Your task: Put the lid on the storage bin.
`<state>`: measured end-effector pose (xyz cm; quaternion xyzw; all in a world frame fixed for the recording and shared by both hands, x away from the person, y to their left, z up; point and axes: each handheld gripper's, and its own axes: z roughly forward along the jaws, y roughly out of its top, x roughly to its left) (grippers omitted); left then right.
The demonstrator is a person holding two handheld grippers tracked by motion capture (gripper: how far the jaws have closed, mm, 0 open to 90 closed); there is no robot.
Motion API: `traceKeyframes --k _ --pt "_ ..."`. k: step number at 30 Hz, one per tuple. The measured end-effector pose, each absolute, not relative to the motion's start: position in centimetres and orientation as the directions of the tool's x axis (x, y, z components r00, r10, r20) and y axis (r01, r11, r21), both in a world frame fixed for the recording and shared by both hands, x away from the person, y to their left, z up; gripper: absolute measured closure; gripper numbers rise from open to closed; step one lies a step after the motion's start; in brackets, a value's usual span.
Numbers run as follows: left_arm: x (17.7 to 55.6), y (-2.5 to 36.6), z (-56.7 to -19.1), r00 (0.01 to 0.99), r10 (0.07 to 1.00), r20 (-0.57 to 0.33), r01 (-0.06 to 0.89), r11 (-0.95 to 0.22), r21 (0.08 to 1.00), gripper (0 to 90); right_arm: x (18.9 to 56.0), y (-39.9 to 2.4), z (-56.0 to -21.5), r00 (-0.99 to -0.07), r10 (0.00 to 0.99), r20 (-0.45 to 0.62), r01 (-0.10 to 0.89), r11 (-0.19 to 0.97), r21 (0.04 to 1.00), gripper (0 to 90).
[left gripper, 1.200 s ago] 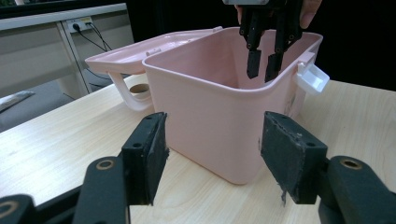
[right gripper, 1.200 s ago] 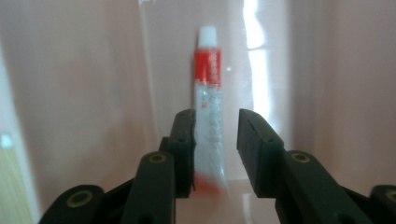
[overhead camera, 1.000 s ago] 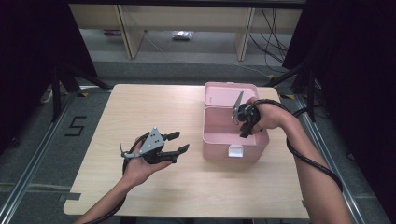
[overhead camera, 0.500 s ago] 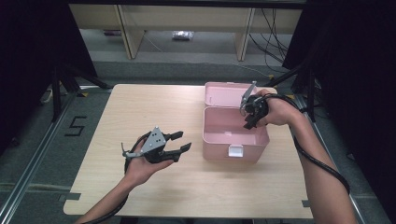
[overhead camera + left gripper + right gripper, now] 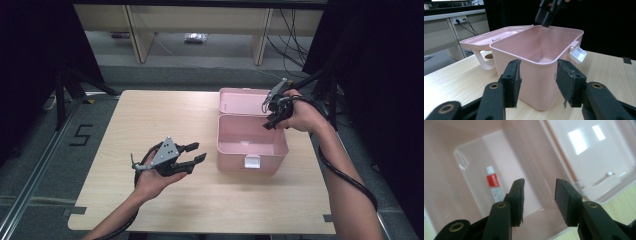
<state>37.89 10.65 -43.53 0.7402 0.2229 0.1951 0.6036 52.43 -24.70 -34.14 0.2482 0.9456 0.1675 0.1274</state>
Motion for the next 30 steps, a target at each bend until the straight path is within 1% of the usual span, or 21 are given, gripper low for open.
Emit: traceKeyframes --k 6,11,12,14,15,16,20,21,22,26,30 --pt "37.9 10.1 -43.1 0.828 0.561 0.006 0.093 -0.147 0.985 63.3 53.1 -25.6 -33.6 -0.785 0.595 -0.176 0.476 0.759 0.443 59.4" --pt "37.7 9.8 -42.7 0.843 0.538 0.013 0.078 -0.145 0.986 67.7 53.3 -26.2 -33.5 -0.752 0.642 -0.15 0.521 0.718 0.461 58.5" --pt "37.8 9.7 -42.8 0.845 0.535 0.007 0.083 -0.144 0.986 68.4 53.4 -26.3 -33.5 -0.734 0.664 -0.141 0.541 0.698 0.469 58.1" --pt "37.8 9.7 -42.8 0.845 0.534 0.001 0.091 -0.147 0.985 69.6 53.6 -26.6 -33.5 -0.723 0.675 -0.149 0.539 0.686 0.489 58.3" --pt "37.8 9.6 -42.9 0.847 0.532 -0.001 0.093 -0.146 0.985 70.2 53.5 -26.5 -33.5 -0.709 0.693 -0.128 0.559 0.664 0.497 58.3" --pt "37.7 9.6 -42.9 0.848 0.53 -0.005 0.096 -0.145 0.985 71.2 53.5 -26.5 -33.6 -0.706 0.696 -0.133 0.559 0.662 0.5 58.0" --pt "37.4 9.3 -42.7 0.856 0.516 -0.02 0.104 -0.134 0.986 78.2 53.4 -26.6 -33.5 -0.669 0.735 -0.111 0.595 0.618 0.514 57.6" --pt "37.2 9.2 -42.6 0.862 0.507 -0.022 0.107 -0.139 0.984 80.9 53.5 -26.8 -33.4 -0.676 0.725 -0.135 0.572 0.631 0.524 57.6" --pt "37.1 9.0 -42.6 0.863 0.504 -0.025 0.111 -0.14 0.984 82.9 53.4 -26.7 -33.2 -0.656 0.747 -0.109 0.596 0.601 0.532 57.7" --pt "36.9 8.5 -42.5 0.875 0.482 -0.044 0.121 -0.13 0.984 88.1 53.6 -27.0 -32.8 -0.636 0.762 -0.121 0.601 0.587 0.543 59.6" --pt "36.8 7.5 -42.5 0.892 0.451 -0.044 0.113 -0.127 0.985 89.5 54.1 -27.2 -33.0 -0.587 0.805 -0.091 0.642 0.531 0.554 62.9"
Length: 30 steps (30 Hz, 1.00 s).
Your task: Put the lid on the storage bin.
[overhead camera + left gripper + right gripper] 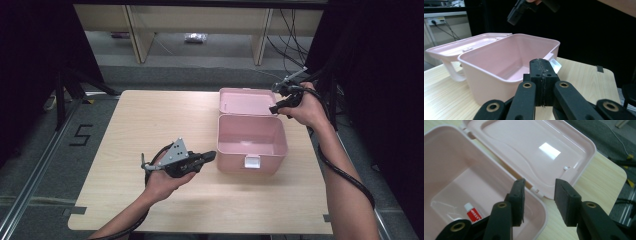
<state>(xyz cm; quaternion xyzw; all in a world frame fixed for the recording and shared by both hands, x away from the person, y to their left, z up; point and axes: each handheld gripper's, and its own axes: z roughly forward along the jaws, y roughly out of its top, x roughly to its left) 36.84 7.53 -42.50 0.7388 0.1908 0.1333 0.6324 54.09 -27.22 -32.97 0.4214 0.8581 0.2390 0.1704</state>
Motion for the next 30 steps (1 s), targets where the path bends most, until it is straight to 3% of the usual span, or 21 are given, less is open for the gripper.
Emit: traceKeyframes --k 13,22,30 --pt "37.3 5.0 -43.6 0.924 0.383 -0.019 0.094 -0.176 0.98 89.7 56.0 -28.3 -34.2 -0.446 0.894 -0.054 0.724 0.395 0.566 77.8" --pt "37.9 3.2 -44.3 0.93 0.367 -0.026 0.098 -0.18 0.979 89.8 56.5 -28.7 -34.7 -0.36 0.932 -0.031 0.76 0.312 0.571 78.1" --pt "38.5 1.7 -44.4 0.935 0.356 -0.011 0.083 -0.189 0.978 89.8 57.3 -29.3 -34.9 -0.339 0.94 -0.03 0.758 0.292 0.584 77.2"
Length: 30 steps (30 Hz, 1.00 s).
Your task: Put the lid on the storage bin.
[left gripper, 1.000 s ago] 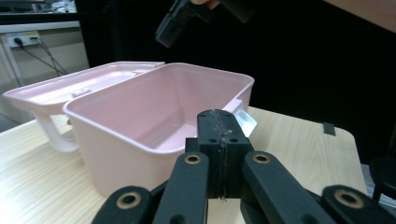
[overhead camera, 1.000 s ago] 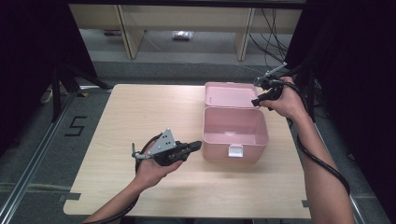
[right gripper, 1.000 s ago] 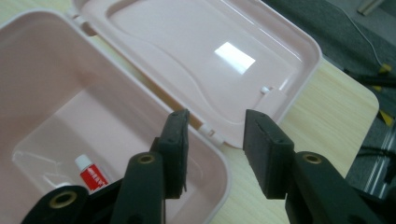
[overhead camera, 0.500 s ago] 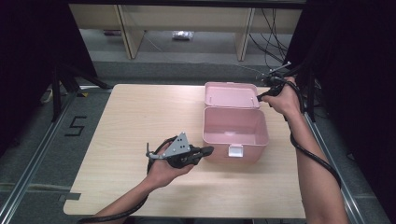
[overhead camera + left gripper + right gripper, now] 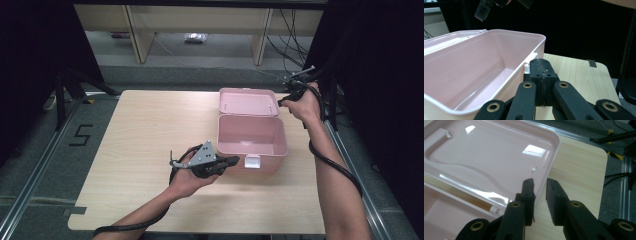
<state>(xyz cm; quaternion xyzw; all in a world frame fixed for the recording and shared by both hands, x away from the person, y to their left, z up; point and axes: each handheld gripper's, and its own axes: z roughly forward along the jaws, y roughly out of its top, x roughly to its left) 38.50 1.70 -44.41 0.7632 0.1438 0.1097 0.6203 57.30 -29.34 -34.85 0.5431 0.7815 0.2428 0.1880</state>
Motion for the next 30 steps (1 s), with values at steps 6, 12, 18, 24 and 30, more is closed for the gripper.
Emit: traceKeyframes --k 6,12,18,24,30 --pt "39.0 0.5 -45.0 0.935 0.354 -0.007 0.083 -0.199 0.976 89.7 57.7 -29.6 -35.0 -0.327 0.944 -0.036 0.759 0.285 0.586 76.8" --pt "39.2 -0.4 -45.2 0.937 0.349 0.001 0.075 -0.206 0.976 89.7 57.9 -29.6 -35.2 -0.312 0.95 -0.025 0.767 0.267 0.583 76.0" --pt "39.3 -1.3 -45.6 0.939 0.343 0.007 0.071 -0.214 0.974 89.7 58.0 -29.7 -35.2 -0.308 0.951 -0.018 0.767 0.259 0.587 75.8" --pt "39.6 -2.1 -45.8 0.941 0.339 0.018 0.062 -0.223 0.973 89.7 58.3 -29.8 -35.7 -0.3 0.954 -0.009 0.777 0.25 0.578 75.6" --pt "39.7 -2.6 -46.4 0.941 0.336 0.029 0.055 -0.24 0.969 89.7 58.4 -29.6 -35.8 -0.283 0.959 -0.009 0.784 0.237 0.574 74.7"
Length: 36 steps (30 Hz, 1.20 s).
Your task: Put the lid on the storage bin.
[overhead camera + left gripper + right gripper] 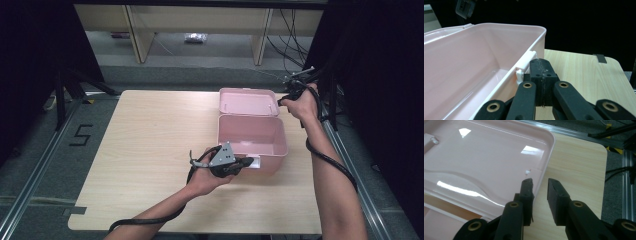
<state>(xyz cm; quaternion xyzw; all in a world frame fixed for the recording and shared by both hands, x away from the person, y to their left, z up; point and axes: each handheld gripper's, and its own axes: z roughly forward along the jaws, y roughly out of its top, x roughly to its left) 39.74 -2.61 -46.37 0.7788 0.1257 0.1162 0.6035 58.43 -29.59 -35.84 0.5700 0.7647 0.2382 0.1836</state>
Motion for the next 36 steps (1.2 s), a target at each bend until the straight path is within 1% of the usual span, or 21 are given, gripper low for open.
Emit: traceKeyframes --k 3,9,14,15,16,17,18,20,25,27,29,32,35,36 --pt "39.8 -2.8 -46.6 0.941 0.337 0.028 0.057 -0.238 0.97 89.7 58.4 -29.4 -35.8 -0.282 0.959 0.009 0.79 0.227 0.57 74.6" --pt "39.6 -3.2 -46.7 0.938 0.341 0.063 0.029 -0.258 0.966 89.8 58.5 -29.3 -35.8 -0.293 0.956 0.004 0.78 0.236 0.579 74.6" --pt "39.5 -3.4 -46.8 0.936 0.345 0.069 0.026 -0.263 0.964 89.8 58.5 -29.2 -35.8 -0.282 0.959 0.006 0.784 0.227 0.577 74.7" --pt "39.5 -3.4 -46.8 0.935 0.348 0.068 0.028 -0.263 0.964 89.8 58.4 -29.0 -35.7 -0.258 0.965 0.038 0.8 0.191 0.569 74.7" --pt "39.5 -3.4 -46.8 0.935 0.35 0.066 0.031 -0.264 0.964 89.8 58.7 -29.4 -35.8 -0.282 0.959 0.003 0.779 0.227 0.584 74.7" --pt "39.5 -3.4 -46.8 0.934 0.35 0.063 0.034 -0.262 0.964 89.8 58.8 -29.5 -35.9 -0.292 0.956 -0.001 0.769 0.236 0.594 74.6" --pt "39.5 -3.4 -46.8 0.934 0.352 0.057 0.039 -0.26 0.965 89.9 58.8 -29.5 -35.9 -0.275 0.961 -0.003 0.778 0.224 0.587 74.6" --pt "39.5 -3.4 -46.8 0.935 0.351 0.058 0.038 -0.262 0.964 89.9 59.0 -29.6 -36.1 -0.279 0.96 0.005 0.779 0.223 0.586 74.6" --pt "39.6 -3.5 -46.7 0.935 0.35 0.054 0.044 -0.268 0.962 89.9 59.5 -29.6 -36.6 -0.253 0.967 0.026 0.792 0.191 0.58 74.4" --pt "39.6 -3.5 -46.6 0.936 0.348 0.051 0.048 -0.272 0.961 89.9 59.7 -29.6 -36.8 -0.252 0.968 0.019 0.791 0.195 0.579 74.3" --pt "39.6 -3.5 -46.7 0.936 0.35 0.042 0.057 -0.268 0.962 89.9 59.9 -29.5 -36.9 -0.24 0.97 0.039 0.8 0.174 0.574 74.1" --pt "39.6 -3.5 -46.6 0.935 0.351 0.043 0.057 -0.27 0.961 89.9 60.4 -29.6 -37.1 -0.245 0.969 0.025 0.797 0.187 0.574 73.8" --pt "39.6 -3.5 -46.6 0.936 0.349 0.046 0.053 -0.27 0.961 89.9 60.7 -29.4 -37.1 -0.227 0.973 0.047 0.799 0.158 0.58 73.7" --pt "39.6 -3.5 -46.6 0.936 0.349 0.045 0.055 -0.269 0.962 90.0 60.9 -29.5 -37.1 -0.234 0.971 0.039 0.798 0.169 0.579 73.6"
